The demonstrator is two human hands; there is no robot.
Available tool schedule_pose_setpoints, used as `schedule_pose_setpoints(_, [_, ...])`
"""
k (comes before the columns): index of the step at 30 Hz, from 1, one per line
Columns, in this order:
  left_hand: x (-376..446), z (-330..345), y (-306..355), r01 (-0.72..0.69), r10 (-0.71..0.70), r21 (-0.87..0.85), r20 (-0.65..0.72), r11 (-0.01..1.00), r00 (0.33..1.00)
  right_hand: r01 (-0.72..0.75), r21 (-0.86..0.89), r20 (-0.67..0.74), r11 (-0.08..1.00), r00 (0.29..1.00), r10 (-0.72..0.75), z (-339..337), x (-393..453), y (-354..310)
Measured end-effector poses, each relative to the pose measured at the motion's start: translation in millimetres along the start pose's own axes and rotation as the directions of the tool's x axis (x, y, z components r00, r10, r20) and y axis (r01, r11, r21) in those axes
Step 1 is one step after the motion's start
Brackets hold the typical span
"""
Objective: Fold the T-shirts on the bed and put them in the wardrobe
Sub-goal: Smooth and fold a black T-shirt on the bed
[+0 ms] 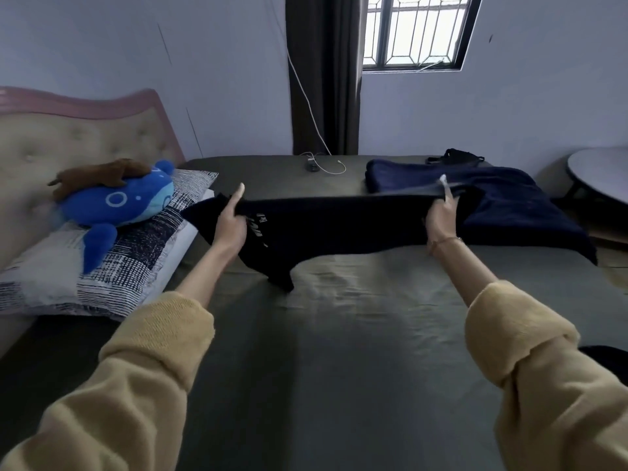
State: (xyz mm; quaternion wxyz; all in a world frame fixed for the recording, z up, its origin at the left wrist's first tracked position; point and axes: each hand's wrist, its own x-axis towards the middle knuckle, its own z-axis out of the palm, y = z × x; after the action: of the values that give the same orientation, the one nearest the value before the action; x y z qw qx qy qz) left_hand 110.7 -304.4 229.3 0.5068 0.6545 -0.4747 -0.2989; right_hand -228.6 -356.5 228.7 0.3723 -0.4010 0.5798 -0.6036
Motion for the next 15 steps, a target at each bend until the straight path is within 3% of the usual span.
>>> schedule_pose_setpoints(3, [-28.3, -0.2, -45.2, 0.094, -0.129, 0.364, 0.071, 0.927, 0.989, -0.128, -0.207, -0.016, 0.97, 0.992, 0.127, -22.2, -19.9, 50.9])
schedule_pose_setpoints(6, [-71.4, 1.9, -82.4, 0.123, -0.25, 0.648, 0.107, 0.752, 0.962, -0.279, -0.484, -0.054, 0.829, 0.956, 0.29, -42.9, -56.4, 96.5])
schedule_pose_setpoints(10, [-123.4, -1.4, -130.3, 0.069, -0.362, 0.905, 0.097, 0.42, 0.927, -0.366, -0.716, -0.031, 0.594, 0.867, 0.497, -72.4, -111.6, 145.3])
schedule_pose_setpoints(15, [-192.9, 5.6, -178.3, -0.149, -0.622, 0.989, 0.109, -0.012, 0.776, -0.414, -0.826, -0.098, 0.383, 0.774, 0.626, -95.9, -182.0, 179.4])
